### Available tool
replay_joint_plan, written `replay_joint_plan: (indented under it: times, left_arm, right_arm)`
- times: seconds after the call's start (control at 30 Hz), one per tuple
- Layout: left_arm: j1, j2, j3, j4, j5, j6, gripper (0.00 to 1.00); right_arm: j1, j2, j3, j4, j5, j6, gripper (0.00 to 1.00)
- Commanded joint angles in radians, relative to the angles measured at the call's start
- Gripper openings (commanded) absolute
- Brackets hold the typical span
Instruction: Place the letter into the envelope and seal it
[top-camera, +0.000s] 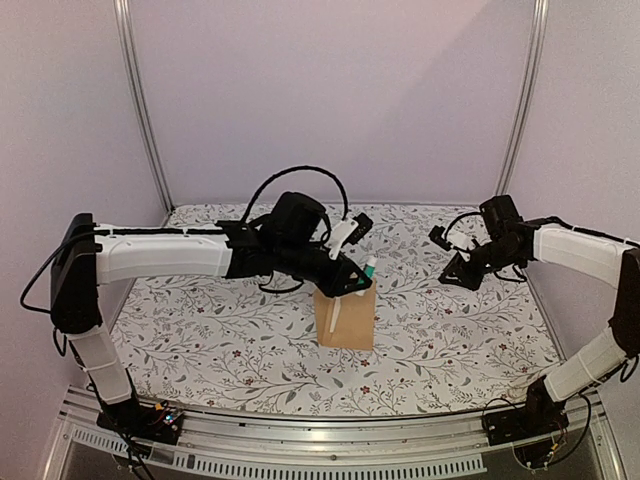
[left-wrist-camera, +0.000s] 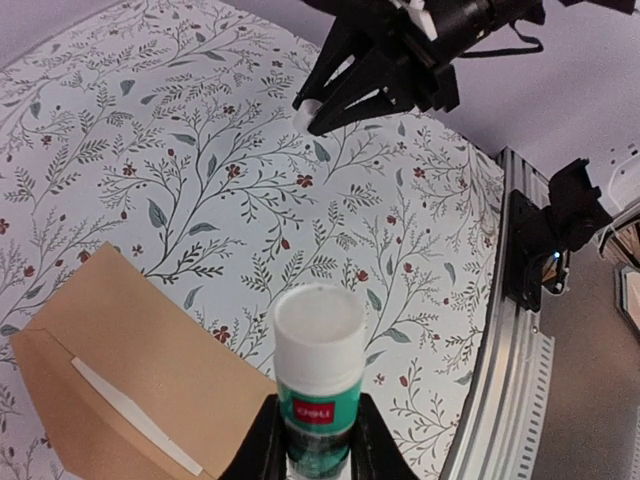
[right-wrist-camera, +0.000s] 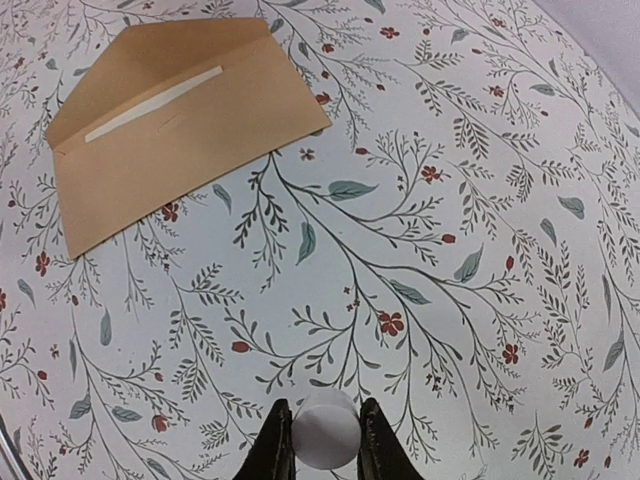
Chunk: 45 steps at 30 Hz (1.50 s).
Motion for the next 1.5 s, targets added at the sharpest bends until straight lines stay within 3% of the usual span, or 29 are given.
replay_joint_plan:
  times: [0.0, 1.0, 1.23, 1.47]
  left_arm:
    - [0.015, -0.019, 0.038, 0.057, -0.018, -0.041, 0.0]
    - [0.05, -0.013, 0.051, 0.065, -0.024, -0.087, 0.01]
    - [0.054, -0.012, 0.051, 0.065, -0.023, -0.089, 0.01]
    - [0.053, -0.016, 0.054, 0.069, -0.03, -0.096, 0.01]
  right_arm:
    - [0.002, -0.028, -0.085, 0.164, 0.142, 0.014, 0.06]
    - [-0.027, 0.198, -0.149, 0.238, 0.117, 0.084, 0.17]
    - [-0.033, 0.212, -0.149, 0.236, 0.113, 0.098, 0.29]
    - [-0.041, 0.183, -0.122, 0.209, 0.108, 0.123, 0.34]
